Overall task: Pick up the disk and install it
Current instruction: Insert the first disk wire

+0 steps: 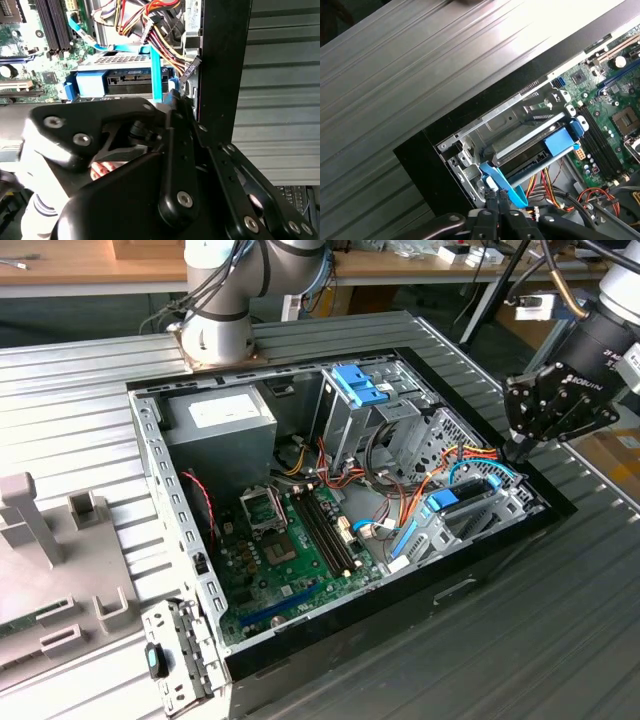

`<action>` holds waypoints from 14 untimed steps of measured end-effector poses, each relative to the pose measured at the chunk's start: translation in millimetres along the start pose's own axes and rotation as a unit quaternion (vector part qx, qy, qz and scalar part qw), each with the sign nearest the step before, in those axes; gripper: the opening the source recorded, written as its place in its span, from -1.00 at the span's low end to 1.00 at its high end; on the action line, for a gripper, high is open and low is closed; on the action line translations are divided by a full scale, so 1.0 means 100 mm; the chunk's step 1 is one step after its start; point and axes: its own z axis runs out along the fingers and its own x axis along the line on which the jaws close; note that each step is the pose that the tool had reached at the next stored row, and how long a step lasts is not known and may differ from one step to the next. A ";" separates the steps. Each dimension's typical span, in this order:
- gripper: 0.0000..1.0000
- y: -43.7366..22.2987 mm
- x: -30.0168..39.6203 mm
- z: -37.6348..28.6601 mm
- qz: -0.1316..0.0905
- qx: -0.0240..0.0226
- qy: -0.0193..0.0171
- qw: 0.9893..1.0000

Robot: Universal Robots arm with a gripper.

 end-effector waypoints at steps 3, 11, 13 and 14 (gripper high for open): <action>-0.41 0.000 0.000 0.000 0.000 0.000 0.000 1.000; -0.28 -0.044 -0.015 0.134 0.001 -0.003 0.002 1.000; -0.28 -0.045 -0.015 0.156 0.003 -0.006 0.004 1.000; -0.28 -0.050 -0.016 0.168 0.003 -0.006 0.004 1.000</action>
